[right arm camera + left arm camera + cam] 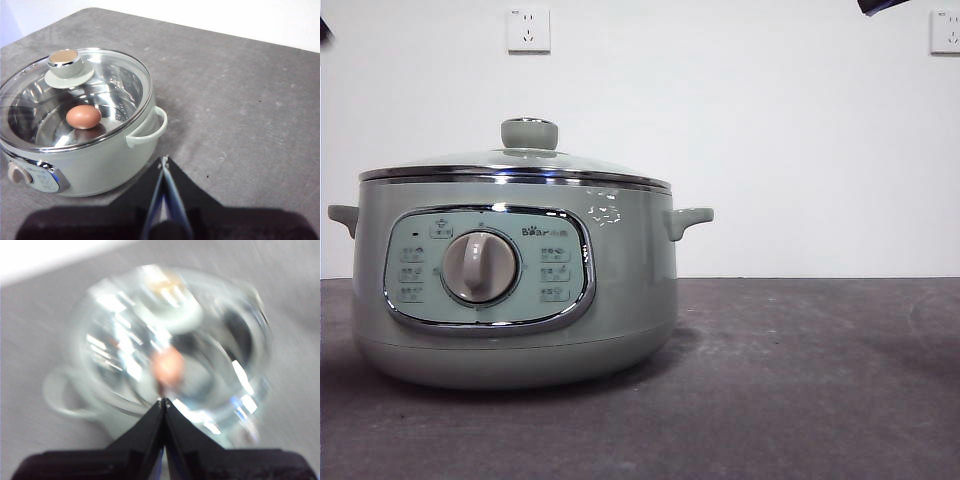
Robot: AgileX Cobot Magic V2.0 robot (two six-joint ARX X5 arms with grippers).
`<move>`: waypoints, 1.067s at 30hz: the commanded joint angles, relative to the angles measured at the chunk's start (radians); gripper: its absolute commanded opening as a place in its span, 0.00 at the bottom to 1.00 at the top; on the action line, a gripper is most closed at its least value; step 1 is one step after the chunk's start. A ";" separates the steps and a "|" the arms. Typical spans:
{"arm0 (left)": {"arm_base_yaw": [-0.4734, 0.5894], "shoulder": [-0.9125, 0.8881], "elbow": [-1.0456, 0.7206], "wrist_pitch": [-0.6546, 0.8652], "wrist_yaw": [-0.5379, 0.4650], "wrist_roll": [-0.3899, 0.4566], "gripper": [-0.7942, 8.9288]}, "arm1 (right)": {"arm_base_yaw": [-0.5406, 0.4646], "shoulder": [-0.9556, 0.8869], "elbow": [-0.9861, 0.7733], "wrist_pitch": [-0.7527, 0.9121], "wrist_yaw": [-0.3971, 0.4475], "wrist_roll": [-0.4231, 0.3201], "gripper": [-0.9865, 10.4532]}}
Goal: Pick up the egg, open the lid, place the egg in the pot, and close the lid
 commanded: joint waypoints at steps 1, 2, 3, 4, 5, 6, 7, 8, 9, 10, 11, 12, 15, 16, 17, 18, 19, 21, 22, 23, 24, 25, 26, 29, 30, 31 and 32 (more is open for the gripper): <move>0.079 -0.096 -0.030 0.060 0.043 0.007 0.08 | 0.001 -0.003 -0.007 0.005 -0.001 0.010 0.09; 0.111 -0.134 -0.048 0.085 0.050 0.004 0.08 | 0.001 -0.003 -0.007 0.005 -0.001 0.010 0.09; 0.138 -0.167 -0.068 0.107 0.055 0.005 0.08 | 0.001 -0.003 -0.007 0.005 -0.001 0.010 0.09; 0.166 -0.203 -0.095 0.134 0.055 0.005 0.08 | 0.001 -0.003 -0.007 0.005 -0.001 0.010 0.09; 0.193 -0.236 -0.124 0.154 0.055 0.006 0.08 | 0.001 -0.003 -0.007 0.005 -0.001 0.010 0.09; 0.214 -0.262 -0.153 0.171 0.055 0.006 0.08 | 0.001 -0.003 -0.007 0.005 -0.001 0.010 0.09; 0.241 -0.298 -0.194 0.190 0.055 0.007 0.08 | 0.001 -0.003 -0.007 0.005 -0.001 0.010 0.09; 0.260 -0.323 -0.226 0.197 0.056 0.006 0.08 | 0.001 -0.003 -0.007 0.005 -0.001 0.010 0.09; 0.277 -0.347 -0.259 0.200 0.056 0.006 0.08 | 0.001 -0.004 -0.007 0.005 -0.001 0.010 0.09; 0.295 -0.374 -0.299 0.204 0.056 0.006 0.08 | 0.001 -0.004 -0.007 0.005 -0.001 0.010 0.09; 0.308 -0.398 -0.338 0.206 0.056 0.006 0.08 | 0.001 -0.004 -0.007 0.005 -0.001 0.010 0.09; 0.318 -0.416 -0.372 0.209 0.055 0.006 0.08 | 0.001 -0.003 -0.007 0.005 -0.001 0.010 0.09; 0.342 -0.466 -0.475 0.236 0.055 0.006 0.08 | 0.001 -0.003 -0.007 0.005 -0.001 0.010 0.09; 0.348 -0.480 -0.507 0.251 0.056 0.006 0.08 | 0.001 -0.003 -0.007 0.005 -0.001 0.010 0.09; 0.352 -0.492 -0.536 0.265 0.056 0.006 0.08 | 0.001 -0.003 -0.007 0.005 -0.001 0.010 0.09; 0.354 -0.493 -0.559 0.282 0.057 0.005 0.08 | 0.001 -0.003 -0.007 0.005 -0.001 0.010 0.09; 0.357 -0.493 -0.587 0.309 0.056 0.005 0.08 | 0.001 -0.003 -0.007 0.005 -0.001 0.010 0.09; 0.357 -0.493 -0.616 0.328 0.056 0.005 0.08 | 0.001 -0.003 -0.007 0.005 -0.001 0.010 0.09; 0.357 -0.493 -0.631 0.340 0.056 0.005 0.08 | 0.001 -0.003 -0.007 0.005 -0.001 0.010 0.09; 0.357 -0.493 -0.641 0.351 0.056 0.005 0.08 | 0.001 -0.003 -0.007 0.005 -0.001 0.010 0.09; 0.357 -0.493 -0.650 0.359 0.056 0.005 0.08 | 0.001 -0.003 -0.007 0.005 -0.001 0.010 0.09; 0.357 -0.493 -0.658 0.362 0.056 0.005 0.08 | 0.001 -0.003 -0.007 0.005 -0.001 0.010 0.09; 0.357 -0.493 -0.663 0.360 0.056 0.005 0.08 | 0.001 -0.003 -0.007 0.005 -0.001 0.010 0.09; 0.357 -0.493 -0.674 0.360 0.056 0.005 0.08 | 0.001 -0.003 -0.007 0.005 -0.001 0.010 0.09; 0.357 -0.493 -0.674 0.362 0.058 0.003 0.08 | 0.001 -0.003 -0.007 0.005 -0.001 0.010 0.09; 0.357 -0.493 -0.674 0.361 0.059 -0.006 0.08 | 0.001 -0.003 -0.007 0.005 -0.001 0.010 0.09; 0.357 -0.493 -0.674 0.362 0.059 -0.029 0.08 | 0.001 -0.003 -0.007 0.005 -0.001 0.010 0.09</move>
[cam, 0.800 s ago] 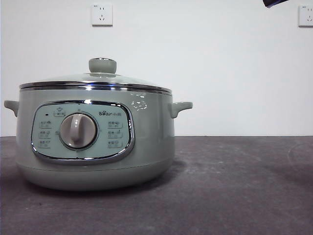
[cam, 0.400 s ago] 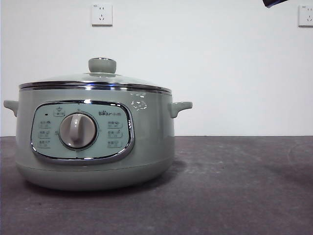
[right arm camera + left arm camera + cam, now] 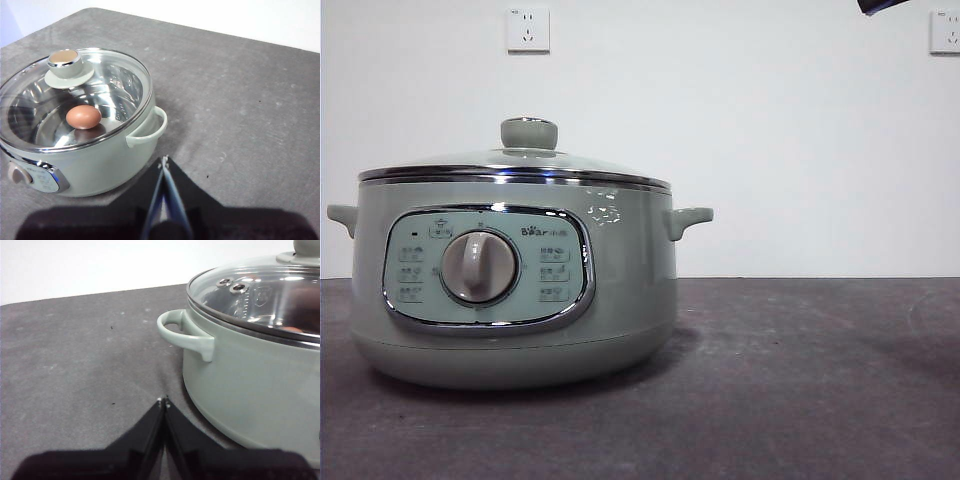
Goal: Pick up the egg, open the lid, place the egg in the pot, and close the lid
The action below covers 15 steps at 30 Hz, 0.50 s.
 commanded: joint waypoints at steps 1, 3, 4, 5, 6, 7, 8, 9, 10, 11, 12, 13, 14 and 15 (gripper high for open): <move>0.003 -0.003 -0.018 0.004 0.003 -0.033 0.08 | 0.001 -0.003 -0.007 0.005 -0.001 0.010 0.09; 0.003 -0.003 -0.018 0.006 0.001 -0.033 0.08 | 0.001 -0.003 -0.007 0.005 -0.001 0.010 0.09; 0.003 -0.003 -0.018 0.007 0.001 -0.033 0.08 | 0.001 -0.003 -0.007 0.005 -0.001 0.010 0.09; 0.003 -0.003 -0.018 0.008 0.001 -0.033 0.08 | 0.001 -0.003 -0.007 0.005 -0.001 0.010 0.09; 0.003 -0.003 -0.018 0.008 0.001 -0.034 0.08 | 0.001 -0.003 -0.007 0.005 -0.001 0.010 0.09; 0.003 -0.003 -0.018 0.008 0.001 -0.034 0.08 | 0.001 -0.003 -0.007 0.005 -0.001 0.010 0.09; 0.003 -0.003 -0.018 0.008 0.001 -0.033 0.08 | 0.001 -0.003 -0.007 0.005 -0.001 0.010 0.09; 0.003 -0.003 -0.018 0.008 0.001 -0.033 0.08 | 0.001 -0.003 -0.007 0.005 -0.001 0.010 0.09; 0.003 -0.003 -0.018 0.008 0.001 -0.034 0.08 | 0.001 -0.003 -0.007 0.005 -0.001 0.010 0.09; 0.003 -0.003 -0.018 0.008 0.001 -0.033 0.08 | 0.001 -0.003 -0.007 0.005 -0.001 0.010 0.09; 0.003 -0.003 -0.018 0.008 0.001 -0.033 0.08 | 0.001 -0.003 -0.007 0.005 -0.001 0.010 0.09; 0.003 -0.003 -0.018 0.008 0.001 -0.033 0.08 | 0.001 -0.003 -0.007 0.005 -0.001 0.010 0.09; 0.003 -0.003 -0.018 0.008 0.001 -0.033 0.08 | 0.001 -0.003 -0.007 0.005 -0.001 0.010 0.09; 0.003 -0.003 -0.018 0.008 0.001 -0.033 0.08 | 0.001 -0.003 -0.007 0.005 -0.001 0.010 0.09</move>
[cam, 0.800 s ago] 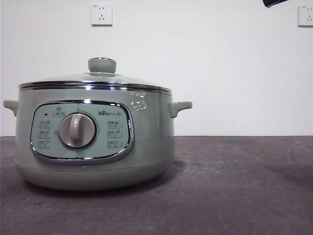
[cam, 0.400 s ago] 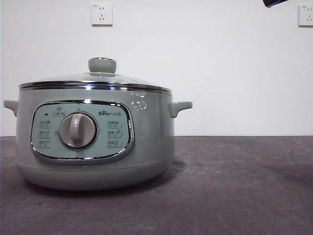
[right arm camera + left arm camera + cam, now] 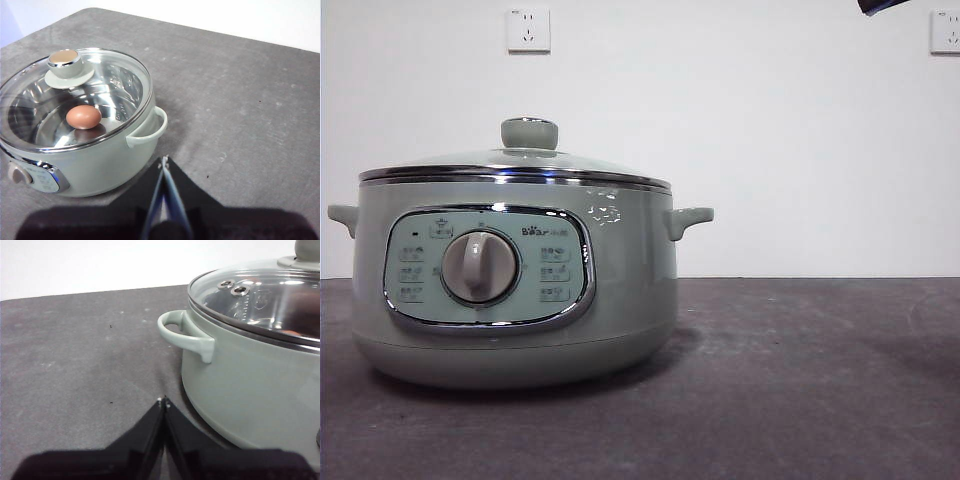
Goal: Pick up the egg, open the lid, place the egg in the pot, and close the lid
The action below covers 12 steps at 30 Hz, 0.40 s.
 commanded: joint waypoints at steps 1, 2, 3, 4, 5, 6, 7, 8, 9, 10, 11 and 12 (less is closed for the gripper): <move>0.003 -0.003 -0.017 0.005 -0.001 -0.006 0.08 | 0.001 -0.003 -0.007 0.005 -0.001 0.010 0.09; 0.003 -0.003 -0.017 0.005 -0.001 -0.006 0.08 | 0.001 -0.003 -0.007 0.005 -0.001 0.010 0.09; 0.003 -0.003 -0.017 0.005 -0.001 -0.006 0.08 | 0.001 -0.003 -0.007 0.005 -0.001 0.010 0.09; 0.003 -0.003 -0.017 0.005 -0.001 -0.006 0.08 | 0.001 -0.003 -0.007 0.005 -0.001 0.010 0.09; 0.003 -0.003 -0.017 0.005 -0.001 -0.006 0.08 | 0.001 -0.003 -0.007 0.005 -0.001 0.010 0.09; 0.003 -0.003 -0.017 0.005 -0.001 -0.006 0.08 | 0.001 -0.003 -0.007 0.005 -0.001 0.010 0.09; 0.003 -0.003 -0.017 0.005 -0.001 -0.006 0.08 | 0.001 -0.003 -0.007 0.003 -0.001 0.009 0.09; 0.003 -0.003 -0.017 0.005 -0.001 -0.006 0.08 | 0.001 -0.003 -0.007 0.000 -0.001 0.006 0.09; 0.003 -0.003 -0.017 0.005 -0.001 -0.006 0.08 | 0.001 -0.003 -0.007 -0.006 -0.001 0.006 0.09; 0.003 -0.003 -0.017 0.005 -0.001 -0.006 0.08 | 0.001 -0.003 -0.007 -0.011 -0.001 0.004 0.09; 0.003 -0.003 -0.017 0.005 -0.001 -0.006 0.08 | 0.001 -0.005 -0.007 -0.014 -0.001 -0.025 0.09; 0.003 -0.003 -0.017 0.005 -0.001 -0.006 0.08 | 0.000 -0.014 -0.007 -0.025 -0.001 -0.044 0.09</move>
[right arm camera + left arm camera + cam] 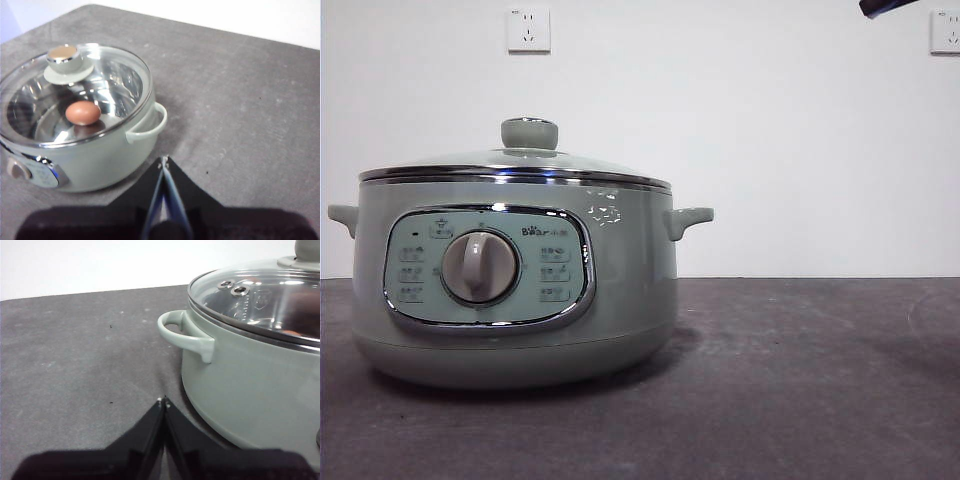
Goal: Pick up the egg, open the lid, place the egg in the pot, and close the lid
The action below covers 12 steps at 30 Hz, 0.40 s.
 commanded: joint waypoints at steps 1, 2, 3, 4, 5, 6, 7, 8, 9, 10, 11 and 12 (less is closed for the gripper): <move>0.003 -0.003 -0.017 0.005 -0.001 -0.006 0.08 | -0.009 -0.023 -0.007 -0.013 0.007 -0.050 0.09; 0.003 -0.003 -0.017 0.005 -0.001 -0.006 0.08 | -0.025 -0.036 -0.007 -0.019 0.013 -0.065 0.09; 0.003 -0.003 -0.017 0.005 -0.001 -0.006 0.08 | -0.053 -0.054 -0.008 -0.019 0.020 -0.084 0.09; 0.003 -0.003 -0.017 0.005 -0.001 -0.006 0.08 | -0.079 -0.067 -0.010 -0.019 0.018 -0.092 0.09; 0.003 -0.003 -0.017 0.005 -0.001 -0.006 0.08 | -0.116 -0.083 -0.014 -0.019 0.015 -0.093 0.09; 0.003 -0.003 -0.017 0.005 -0.001 -0.006 0.08 | -0.156 -0.101 -0.023 -0.018 0.002 -0.093 0.09; 0.003 -0.003 -0.017 0.005 -0.001 -0.006 0.08 | -0.194 -0.119 -0.035 -0.018 -0.027 -0.093 0.09; 0.003 -0.003 -0.017 0.005 -0.001 -0.006 0.08 | -0.235 -0.140 -0.050 -0.013 -0.063 -0.093 0.09; 0.003 -0.003 -0.017 0.005 -0.001 -0.006 0.08 | -0.293 -0.171 -0.078 0.005 -0.113 -0.094 0.09; 0.003 -0.003 -0.017 0.005 -0.001 -0.006 0.08 | -0.338 -0.195 -0.103 0.023 -0.147 -0.095 0.09; 0.003 -0.003 -0.017 0.005 -0.001 -0.006 0.08 | -0.390 -0.225 -0.138 0.051 -0.182 -0.094 0.09; 0.003 -0.003 -0.017 0.005 -0.001 -0.006 0.08 | -0.439 -0.257 -0.178 0.083 -0.210 -0.094 0.09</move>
